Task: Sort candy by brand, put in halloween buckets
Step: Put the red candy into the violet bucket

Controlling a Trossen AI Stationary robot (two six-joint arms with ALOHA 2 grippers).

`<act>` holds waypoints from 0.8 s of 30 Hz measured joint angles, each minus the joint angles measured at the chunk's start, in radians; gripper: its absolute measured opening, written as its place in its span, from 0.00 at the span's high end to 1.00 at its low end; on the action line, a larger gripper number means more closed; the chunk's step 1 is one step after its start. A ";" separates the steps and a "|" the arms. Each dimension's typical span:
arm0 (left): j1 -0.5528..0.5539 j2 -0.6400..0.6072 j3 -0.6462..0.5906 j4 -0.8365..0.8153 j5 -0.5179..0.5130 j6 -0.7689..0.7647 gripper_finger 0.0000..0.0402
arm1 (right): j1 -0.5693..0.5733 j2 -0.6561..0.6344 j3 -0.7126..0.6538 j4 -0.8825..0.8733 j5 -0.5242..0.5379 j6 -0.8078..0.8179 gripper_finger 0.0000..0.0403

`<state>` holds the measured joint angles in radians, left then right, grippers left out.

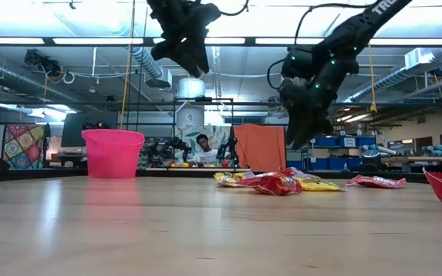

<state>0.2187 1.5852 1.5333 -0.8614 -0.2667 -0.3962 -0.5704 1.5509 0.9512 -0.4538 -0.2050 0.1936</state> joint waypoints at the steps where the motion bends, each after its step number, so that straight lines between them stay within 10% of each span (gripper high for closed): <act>1: 0.003 0.000 0.000 0.003 0.004 0.000 0.61 | 0.004 0.000 -0.016 0.016 -0.001 0.012 0.49; 24: 0.011 0.002 0.000 0.011 0.011 -0.008 0.61 | 0.042 0.129 -0.165 0.268 0.000 0.078 0.50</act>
<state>0.2295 1.5871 1.5333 -0.8501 -0.2562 -0.4038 -0.5285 1.6795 0.7857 -0.1859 -0.2047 0.2716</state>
